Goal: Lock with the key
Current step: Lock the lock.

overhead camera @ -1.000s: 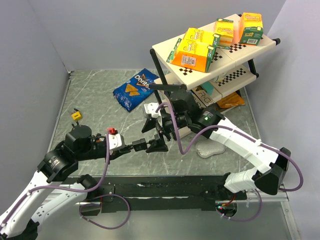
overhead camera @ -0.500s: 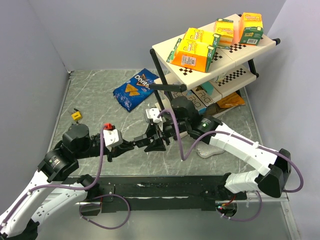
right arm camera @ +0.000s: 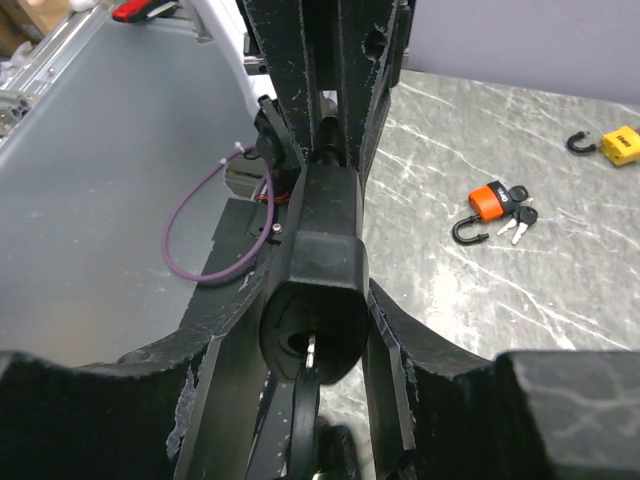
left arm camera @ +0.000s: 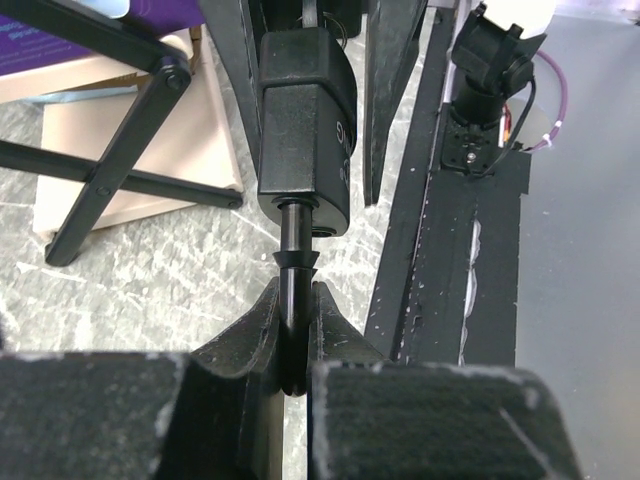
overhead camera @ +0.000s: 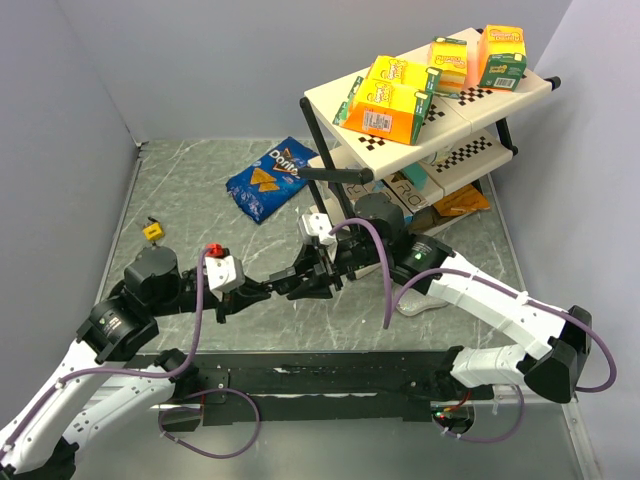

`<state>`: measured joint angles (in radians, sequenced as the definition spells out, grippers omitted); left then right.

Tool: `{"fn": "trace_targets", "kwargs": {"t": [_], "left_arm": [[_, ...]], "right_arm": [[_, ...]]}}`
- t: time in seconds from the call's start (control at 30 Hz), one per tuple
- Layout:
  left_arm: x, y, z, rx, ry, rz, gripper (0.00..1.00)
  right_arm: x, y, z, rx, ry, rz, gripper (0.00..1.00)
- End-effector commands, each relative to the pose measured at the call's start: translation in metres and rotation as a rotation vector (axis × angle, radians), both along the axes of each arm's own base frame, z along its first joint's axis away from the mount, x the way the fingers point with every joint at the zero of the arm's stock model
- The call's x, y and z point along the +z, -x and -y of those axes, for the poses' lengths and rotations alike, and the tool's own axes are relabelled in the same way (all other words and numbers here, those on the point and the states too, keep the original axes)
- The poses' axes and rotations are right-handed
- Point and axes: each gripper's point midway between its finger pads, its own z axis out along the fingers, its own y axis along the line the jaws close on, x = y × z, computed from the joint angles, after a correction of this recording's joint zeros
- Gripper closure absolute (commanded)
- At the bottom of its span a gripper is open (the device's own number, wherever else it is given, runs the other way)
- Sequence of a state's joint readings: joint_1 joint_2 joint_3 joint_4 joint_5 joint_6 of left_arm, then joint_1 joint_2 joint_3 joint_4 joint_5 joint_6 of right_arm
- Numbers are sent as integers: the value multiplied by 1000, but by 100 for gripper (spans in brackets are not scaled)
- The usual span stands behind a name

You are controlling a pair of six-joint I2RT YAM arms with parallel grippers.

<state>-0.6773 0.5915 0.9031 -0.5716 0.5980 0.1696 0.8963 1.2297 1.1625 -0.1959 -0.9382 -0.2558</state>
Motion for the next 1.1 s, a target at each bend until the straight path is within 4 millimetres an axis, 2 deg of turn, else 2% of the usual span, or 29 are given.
{"fn": "trace_targets", "kwargs": {"t": [0.0,0.2,0.3,0.4,0.43,0.5,0.57,0.67,0.7,0.73,1.0,1.07], "left_arm": [[38,-3,12,-40,116,99,99],[42,-5,15,-48,124,101,99],[40,-7,17,-50,121,99,99],[41,-7,18,-54,126,96,99],[40,-8,18,-51,123,97,99],[38,-10,18,-43,116,90,99],[34,-9,17,-46,96,79,96],[27,-7,13,-35,71,58,76],[25,-5,12,-38,64,52,66],[23,-4,11,-40,59,49,63],[2,3,-3,-18,-21,26,55],[-3,3,-6,-7,-34,16,51]], "right_arm": [[14,14,0,58,-50,9,53],[15,14,-5,64,-57,-5,57],[16,14,-5,67,-58,-6,62],[15,14,-6,66,-55,-10,73],[15,14,-6,68,-54,-11,84],[17,13,-7,60,-54,-12,100],[17,11,-7,48,-52,-19,100],[21,6,-8,19,-53,-40,100],[23,4,-7,7,-56,-57,100],[25,0,-6,-5,-62,-60,100],[39,-3,0,-23,-111,-40,100],[40,-4,2,-31,-115,-47,100]]}}
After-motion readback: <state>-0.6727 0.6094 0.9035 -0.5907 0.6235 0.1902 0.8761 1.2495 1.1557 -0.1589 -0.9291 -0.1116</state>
